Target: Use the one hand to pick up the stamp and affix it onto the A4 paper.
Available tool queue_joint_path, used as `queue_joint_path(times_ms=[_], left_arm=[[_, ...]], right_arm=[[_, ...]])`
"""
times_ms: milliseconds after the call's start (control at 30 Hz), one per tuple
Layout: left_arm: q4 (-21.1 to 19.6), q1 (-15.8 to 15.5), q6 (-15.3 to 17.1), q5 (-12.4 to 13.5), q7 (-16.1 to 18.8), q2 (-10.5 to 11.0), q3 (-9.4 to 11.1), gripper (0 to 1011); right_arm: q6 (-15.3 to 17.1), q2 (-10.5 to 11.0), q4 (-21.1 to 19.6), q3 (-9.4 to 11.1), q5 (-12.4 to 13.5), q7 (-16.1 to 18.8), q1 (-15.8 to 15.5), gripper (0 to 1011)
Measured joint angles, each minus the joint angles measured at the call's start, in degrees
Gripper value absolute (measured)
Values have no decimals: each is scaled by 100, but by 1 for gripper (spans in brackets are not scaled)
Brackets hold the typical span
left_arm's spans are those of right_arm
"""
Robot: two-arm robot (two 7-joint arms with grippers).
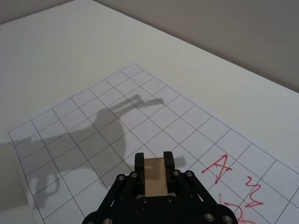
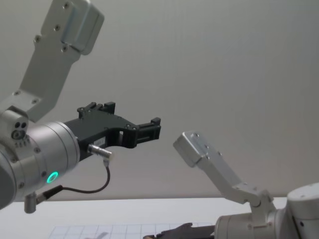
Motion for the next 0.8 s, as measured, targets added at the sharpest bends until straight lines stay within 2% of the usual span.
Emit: queue_joint_path(times_ms=[267, 500, 800], left_arm=[[0, 0, 0, 0, 0, 0, 0, 1001], [0, 0, 0, 0, 0, 0, 0, 1001], [0, 0, 0, 0, 0, 0, 0, 1001]], right_arm=[[-312, 4, 65, -12, -76, -48, 17, 218], [-647, 57, -16, 29, -130, -287, 18, 218], [-791, 233, -715, 222, 77, -723, -140, 218]])
